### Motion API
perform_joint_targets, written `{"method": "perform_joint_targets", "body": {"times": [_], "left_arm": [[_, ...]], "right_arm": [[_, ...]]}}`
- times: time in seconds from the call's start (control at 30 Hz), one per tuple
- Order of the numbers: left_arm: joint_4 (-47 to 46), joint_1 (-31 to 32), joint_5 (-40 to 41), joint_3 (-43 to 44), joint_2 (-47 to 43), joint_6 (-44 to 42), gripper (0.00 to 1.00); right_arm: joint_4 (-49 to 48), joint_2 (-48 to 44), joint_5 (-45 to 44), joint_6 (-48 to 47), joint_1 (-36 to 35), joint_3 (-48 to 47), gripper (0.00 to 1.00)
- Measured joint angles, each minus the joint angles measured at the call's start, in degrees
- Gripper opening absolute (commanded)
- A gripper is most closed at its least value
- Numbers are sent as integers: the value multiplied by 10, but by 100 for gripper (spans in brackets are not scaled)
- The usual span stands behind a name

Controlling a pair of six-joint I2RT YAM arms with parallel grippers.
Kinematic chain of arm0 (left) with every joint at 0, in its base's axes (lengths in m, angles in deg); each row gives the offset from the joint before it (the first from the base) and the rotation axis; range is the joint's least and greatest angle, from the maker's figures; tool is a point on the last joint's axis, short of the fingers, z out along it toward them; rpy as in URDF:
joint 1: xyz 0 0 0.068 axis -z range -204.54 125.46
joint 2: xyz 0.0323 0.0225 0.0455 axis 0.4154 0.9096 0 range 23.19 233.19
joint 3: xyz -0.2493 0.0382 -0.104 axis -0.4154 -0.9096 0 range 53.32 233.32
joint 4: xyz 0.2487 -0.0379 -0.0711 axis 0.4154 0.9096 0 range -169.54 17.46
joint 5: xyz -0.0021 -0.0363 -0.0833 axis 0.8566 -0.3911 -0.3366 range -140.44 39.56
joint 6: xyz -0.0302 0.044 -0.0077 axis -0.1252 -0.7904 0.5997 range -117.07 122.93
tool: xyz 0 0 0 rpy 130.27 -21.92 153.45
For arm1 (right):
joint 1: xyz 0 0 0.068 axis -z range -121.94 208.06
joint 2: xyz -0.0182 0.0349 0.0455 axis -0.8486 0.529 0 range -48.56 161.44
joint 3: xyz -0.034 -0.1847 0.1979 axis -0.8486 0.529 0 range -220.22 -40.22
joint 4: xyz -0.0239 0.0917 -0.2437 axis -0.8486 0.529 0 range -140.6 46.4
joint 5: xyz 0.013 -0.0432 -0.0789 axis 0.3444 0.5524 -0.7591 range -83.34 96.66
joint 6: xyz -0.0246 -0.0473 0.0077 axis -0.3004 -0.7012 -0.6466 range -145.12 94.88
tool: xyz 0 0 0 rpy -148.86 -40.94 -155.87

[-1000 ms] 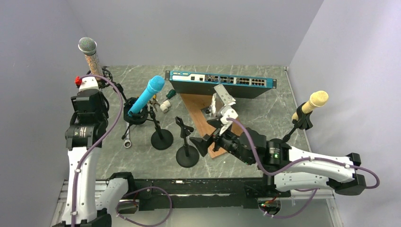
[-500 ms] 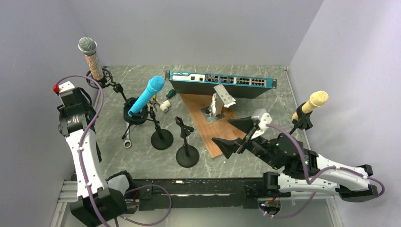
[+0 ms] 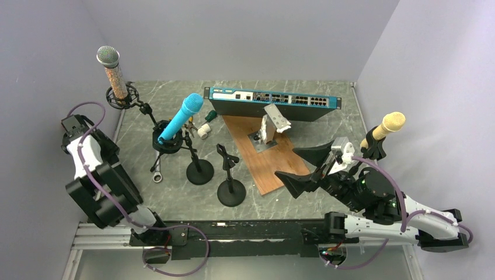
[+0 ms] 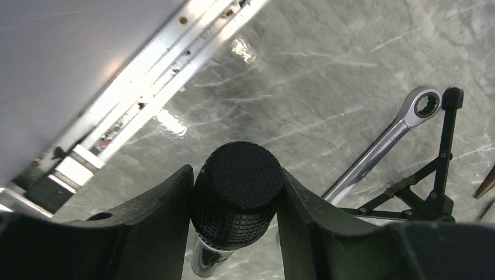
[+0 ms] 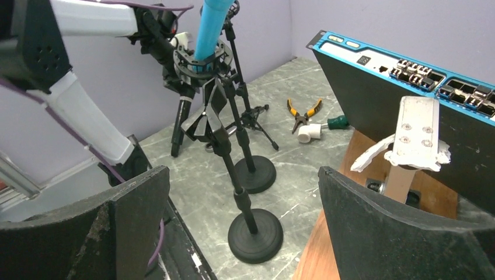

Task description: Remove the microphone from the stand

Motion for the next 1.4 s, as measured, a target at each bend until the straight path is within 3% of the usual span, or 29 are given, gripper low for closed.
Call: {"method": "perform_joint_targets", "body": {"times": [0.27,0.57,0.73,0.87,0.93,1.03,1.2,1.4], "left_arm": [[23,3,-50,32,125,34,0],[7,44,-63,-1,139,60,18],[-9,53,-68,-20,148,74,48],[-19,53,-71,-26,148,83,84],[-27,54,-74,-33,141,91,91],[-33,55,-79,-47,112,98,99],[-43,57,-90,-74,13,113,99],[-67,64,-106,-167,-205,136,99]], "right_arm": [[4,7,0,0,0,2,100],[5,31,-12,0,0,2,100],[15,51,-20,1,0,-1,100],[22,65,-26,3,0,-4,100],[27,73,-26,7,0,-9,100],[31,96,-26,11,0,-24,100],[41,133,-23,19,0,-53,100],[54,175,2,44,0,-107,99]]}}
